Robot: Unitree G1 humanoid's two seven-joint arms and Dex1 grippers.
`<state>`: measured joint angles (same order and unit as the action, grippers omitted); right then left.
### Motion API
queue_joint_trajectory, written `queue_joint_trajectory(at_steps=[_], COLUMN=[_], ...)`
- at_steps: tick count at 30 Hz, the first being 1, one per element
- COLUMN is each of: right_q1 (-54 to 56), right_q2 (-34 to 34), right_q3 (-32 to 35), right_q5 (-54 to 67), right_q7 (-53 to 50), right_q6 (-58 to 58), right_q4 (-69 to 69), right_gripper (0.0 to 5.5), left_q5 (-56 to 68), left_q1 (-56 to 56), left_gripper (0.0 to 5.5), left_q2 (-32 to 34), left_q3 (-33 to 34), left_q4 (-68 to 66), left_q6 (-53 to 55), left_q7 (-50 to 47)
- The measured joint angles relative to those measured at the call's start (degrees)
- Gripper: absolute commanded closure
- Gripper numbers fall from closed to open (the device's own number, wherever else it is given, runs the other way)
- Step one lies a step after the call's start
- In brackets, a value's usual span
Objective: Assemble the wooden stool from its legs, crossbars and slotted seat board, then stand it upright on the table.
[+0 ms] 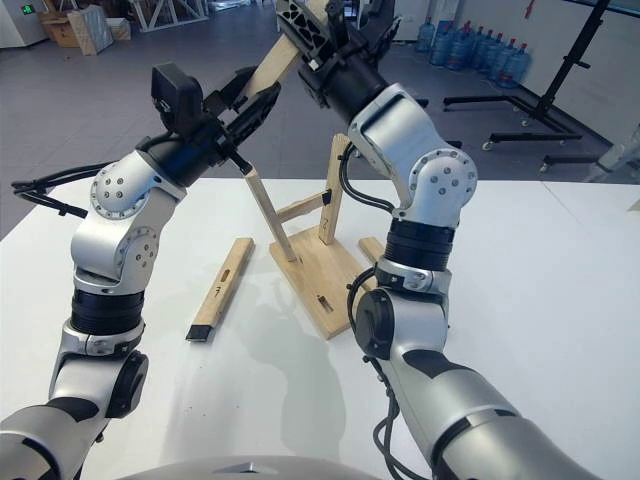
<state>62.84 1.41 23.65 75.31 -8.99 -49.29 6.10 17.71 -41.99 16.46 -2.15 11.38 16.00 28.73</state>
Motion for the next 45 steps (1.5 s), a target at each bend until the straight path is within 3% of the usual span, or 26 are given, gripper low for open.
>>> queue_joint_trajectory(at_steps=[7,8,12,21,25,32,34,36,40,45], right_q1=[-1.0,-1.1,-2.8,-16.6,-23.8,-26.3,-26.3,-26.6,-30.8,-39.8], right_q2=[1.1,1.3,1.6,2.5,2.7,3.1,3.9,6.3,18.0,31.8], right_q3=[-1.8,-2.0,-2.5,-3.4,-4.5,-4.7,-4.5,-3.1,2.6,2.4], right_q5=[-1.0,-1.1,-1.1,-1.1,-2.2,-2.1,-2.1,-2.1,-3.5,-21.0], right_q7=[0.1,0.1,0.5,0.0,0.4,0.4,0.5,1.0,5.3,17.7], right_q6=[0.6,0.6,0.7,0.6,0.6,0.6,0.7,0.7,0.6,8.5], right_q4=[-1.1,-1.3,-2.8,-8.1,-10.4,-11.7,-12.0,-12.8,-13.4,-10.6], right_gripper=[5.10,5.10,5.10,5.10,5.10,5.10,5.10,5.10,5.10,5.10], left_q5=[-0.3,-0.3,0.8,3.7,4.2,4.3,4.3,6.7,20.1,39.5], left_q1=[0.8,0.8,2.0,17.0,18.1,19.0,18.9,18.3,12.1,7.6], left_gripper=[4.22,3.86,3.22,1.83,1.19,0.11,0.10,0.10,0.10,0.10], left_q2=[0.0,0.0,-0.7,-1.3,-1.3,-1.1,-1.0,-1.0,-0.1,0.6], left_q3=[-0.2,-0.3,-0.3,-2.1,-2.1,-0.9,0.1,3.8,18.6,32.4], left_q4=[0.0,-0.1,-0.4,9.1,10.8,10.5,10.3,9.9,7.9,4.5], left_q6=[0.0,0.1,4.3,9.4,10.2,10.5,10.4,10.6,14.1,18.2], left_q7=[0.0,0.0,-0.3,-0.6,-0.8,-1.8,-2.0,-2.8,-6.6,-14.5])
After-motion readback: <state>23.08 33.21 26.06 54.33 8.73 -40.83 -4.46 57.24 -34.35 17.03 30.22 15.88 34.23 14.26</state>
